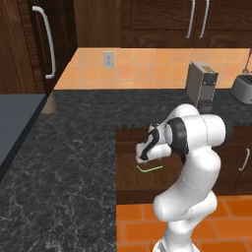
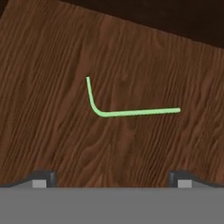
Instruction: Take a straw from the drawer in front and place it inside the glass cup on the dining counter.
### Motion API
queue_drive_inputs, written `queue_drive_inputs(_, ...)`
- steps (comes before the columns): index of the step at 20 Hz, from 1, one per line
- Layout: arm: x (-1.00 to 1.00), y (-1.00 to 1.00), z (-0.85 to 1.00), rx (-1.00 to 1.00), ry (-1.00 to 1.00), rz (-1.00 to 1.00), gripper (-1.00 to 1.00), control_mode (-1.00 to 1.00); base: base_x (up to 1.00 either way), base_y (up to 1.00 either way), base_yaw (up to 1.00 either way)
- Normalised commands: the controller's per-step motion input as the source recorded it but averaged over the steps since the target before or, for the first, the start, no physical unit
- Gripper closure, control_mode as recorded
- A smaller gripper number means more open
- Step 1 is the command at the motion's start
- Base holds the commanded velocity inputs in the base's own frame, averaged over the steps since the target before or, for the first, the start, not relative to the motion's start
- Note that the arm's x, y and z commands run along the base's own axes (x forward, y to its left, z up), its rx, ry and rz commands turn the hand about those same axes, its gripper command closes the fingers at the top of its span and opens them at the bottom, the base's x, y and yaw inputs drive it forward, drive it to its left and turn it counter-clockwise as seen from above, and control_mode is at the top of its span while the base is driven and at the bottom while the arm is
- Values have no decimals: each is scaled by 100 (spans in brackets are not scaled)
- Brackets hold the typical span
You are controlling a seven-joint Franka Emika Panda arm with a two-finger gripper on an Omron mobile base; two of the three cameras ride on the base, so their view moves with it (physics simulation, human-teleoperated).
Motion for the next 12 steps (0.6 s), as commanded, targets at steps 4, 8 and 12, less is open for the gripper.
queue_drive_inputs(4, 7, 11, -36, -4, 0, 26, -100, -100, 0, 0, 0)
queue_drive_inputs(8, 32, 0, -43, -5, 0, 19, -100, -100, 0, 0, 0)
queue_drive_inputs(12, 26, 9, -40, -3, 1, 13, -100, -100, 0, 0, 0)
